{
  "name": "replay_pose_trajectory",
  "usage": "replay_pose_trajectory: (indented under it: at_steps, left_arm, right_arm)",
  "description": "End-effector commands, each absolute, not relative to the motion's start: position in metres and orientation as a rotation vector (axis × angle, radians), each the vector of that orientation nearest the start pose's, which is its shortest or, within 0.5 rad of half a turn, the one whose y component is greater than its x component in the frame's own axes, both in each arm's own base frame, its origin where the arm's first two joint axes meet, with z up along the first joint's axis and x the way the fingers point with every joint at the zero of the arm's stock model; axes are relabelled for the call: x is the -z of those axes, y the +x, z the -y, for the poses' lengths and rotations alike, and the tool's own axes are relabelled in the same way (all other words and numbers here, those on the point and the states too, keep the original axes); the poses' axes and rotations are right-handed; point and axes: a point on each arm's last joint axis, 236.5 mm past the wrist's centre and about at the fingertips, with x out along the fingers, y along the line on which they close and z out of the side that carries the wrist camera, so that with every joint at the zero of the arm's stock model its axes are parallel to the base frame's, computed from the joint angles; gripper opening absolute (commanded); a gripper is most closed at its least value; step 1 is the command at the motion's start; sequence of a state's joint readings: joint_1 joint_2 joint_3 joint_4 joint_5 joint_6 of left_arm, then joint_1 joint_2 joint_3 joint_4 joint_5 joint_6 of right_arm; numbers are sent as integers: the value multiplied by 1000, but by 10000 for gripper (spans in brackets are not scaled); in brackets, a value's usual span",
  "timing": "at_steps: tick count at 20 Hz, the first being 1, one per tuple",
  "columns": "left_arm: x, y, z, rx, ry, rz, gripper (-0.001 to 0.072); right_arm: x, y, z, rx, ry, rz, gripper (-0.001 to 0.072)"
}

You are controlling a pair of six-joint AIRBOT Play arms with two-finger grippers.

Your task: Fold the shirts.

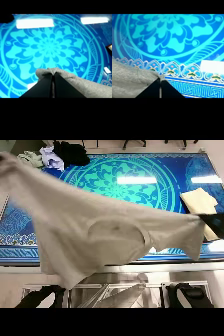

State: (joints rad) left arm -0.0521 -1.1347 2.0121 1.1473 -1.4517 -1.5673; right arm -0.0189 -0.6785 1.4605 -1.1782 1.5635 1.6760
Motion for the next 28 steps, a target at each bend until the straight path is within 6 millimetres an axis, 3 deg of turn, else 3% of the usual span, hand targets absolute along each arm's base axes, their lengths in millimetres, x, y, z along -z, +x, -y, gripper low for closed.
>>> replay_pose_trajectory:
  at_steps: [1,4,6,8,10,13,14,15,16,18,19,21,23,26,28]
  left_arm:
    - [-274,454,163,593,-255,-749,12]
    - [-183,511,204,633,-231,-841,12]
    - [-131,527,238,677,-181,-879,12]
    - [-87,532,268,718,-143,-912,13]
    - [-61,536,292,741,-119,-915,13]
    - [-51,542,314,764,-108,-901,15]
    - [-54,544,315,770,-105,-896,222]
    - [-58,546,311,759,-120,-894,642]
    - [-65,547,302,745,-135,-899,711]
    - [-80,546,263,703,-150,-918,711]
    - [-88,542,232,646,-170,-956,711]
    - [-93,508,166,540,-177,-1109,710]
    - [-85,448,120,479,-212,-1305,710]
    - [-72,362,100,355,-359,-1375,710]
    - [-61,304,112,277,-502,-1365,709]
  right_arm:
    - [-213,296,-70,-214,293,-962,14]
    - [-140,369,-64,-171,331,-980,14]
    - [-87,390,-62,-140,360,-1089,14]
    - [-42,391,-63,-126,372,-1226,14]
    - [-12,390,-63,-112,385,-1314,14]
    - [-3,390,-63,-106,388,-1338,14]
    - [-3,390,-61,-102,393,-1336,14]
    - [-4,391,-58,-98,396,-1333,14]
    - [-5,391,-55,-92,400,-1328,14]
    - [-9,391,-48,-78,412,-1319,14]
    - [-12,389,-44,-73,416,-1319,14]
    - [-20,386,-37,-63,423,-1305,14]
    - [-30,388,-36,-63,421,-1271,14]
    - [-38,389,-43,-100,423,-1247,14]
    - [-42,391,-52,-142,439,-1237,14]
